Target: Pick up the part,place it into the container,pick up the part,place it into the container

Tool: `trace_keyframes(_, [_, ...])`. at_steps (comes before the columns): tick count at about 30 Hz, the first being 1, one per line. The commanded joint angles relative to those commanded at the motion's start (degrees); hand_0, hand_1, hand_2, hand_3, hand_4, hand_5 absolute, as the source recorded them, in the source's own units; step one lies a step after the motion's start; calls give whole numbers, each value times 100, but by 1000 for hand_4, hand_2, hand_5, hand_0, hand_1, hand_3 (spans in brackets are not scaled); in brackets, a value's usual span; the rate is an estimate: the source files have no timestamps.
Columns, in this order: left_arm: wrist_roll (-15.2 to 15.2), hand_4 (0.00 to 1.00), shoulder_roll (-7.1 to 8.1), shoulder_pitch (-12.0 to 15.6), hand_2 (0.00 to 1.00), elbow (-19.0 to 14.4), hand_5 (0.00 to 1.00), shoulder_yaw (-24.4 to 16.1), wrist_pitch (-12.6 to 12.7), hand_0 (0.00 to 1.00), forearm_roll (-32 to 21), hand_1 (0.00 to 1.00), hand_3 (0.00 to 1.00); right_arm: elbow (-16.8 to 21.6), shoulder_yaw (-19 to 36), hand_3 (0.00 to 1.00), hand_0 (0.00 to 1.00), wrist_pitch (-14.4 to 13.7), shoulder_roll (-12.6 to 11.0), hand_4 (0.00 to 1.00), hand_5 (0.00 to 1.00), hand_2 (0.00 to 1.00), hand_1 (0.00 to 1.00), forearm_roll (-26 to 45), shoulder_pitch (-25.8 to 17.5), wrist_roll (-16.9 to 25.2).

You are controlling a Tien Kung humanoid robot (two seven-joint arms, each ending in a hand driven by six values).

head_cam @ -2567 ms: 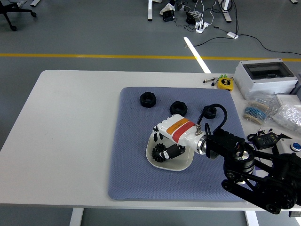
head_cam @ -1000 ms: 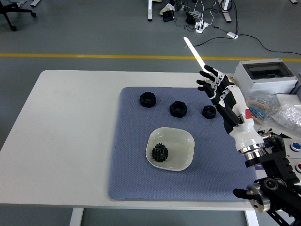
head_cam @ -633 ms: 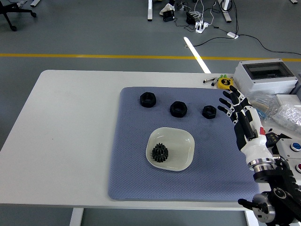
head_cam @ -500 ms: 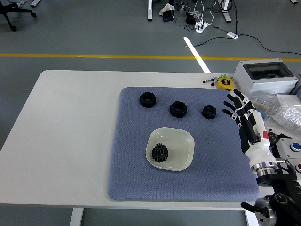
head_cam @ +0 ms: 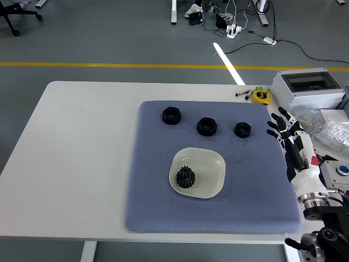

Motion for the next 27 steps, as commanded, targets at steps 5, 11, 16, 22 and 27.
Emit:
trace_keyframes(5, [-291,634,-74,128,597,124,595,506,342,669,-924,577,565,31,34,875,784,-8,-12,998,825,849,798,-34,-15,-40])
trace_keyframes(11, [-595,657,-254,311,752,146,572,69,608,712,-2244,685,576,52,150,872,776,-53,-25,998,822,847,795,-71,2,-99])
trace_keyframes(16, [-805,657,-389,374,752,146,572,-21,698,712,-3391,685,576,23,171,872,776,-63,-17,998,822,847,795,-71,13,-117])
trace_keyframes(22, [-862,675,-426,365,812,146,565,-83,672,753,-3862,766,598,-31,133,868,775,-56,-1,998,822,847,793,-89,78,-127])
trace_keyframes(27, [-911,669,-452,328,821,146,565,-256,680,755,-3738,780,596,-47,120,866,772,-55,-25,998,821,844,792,-104,150,-124])
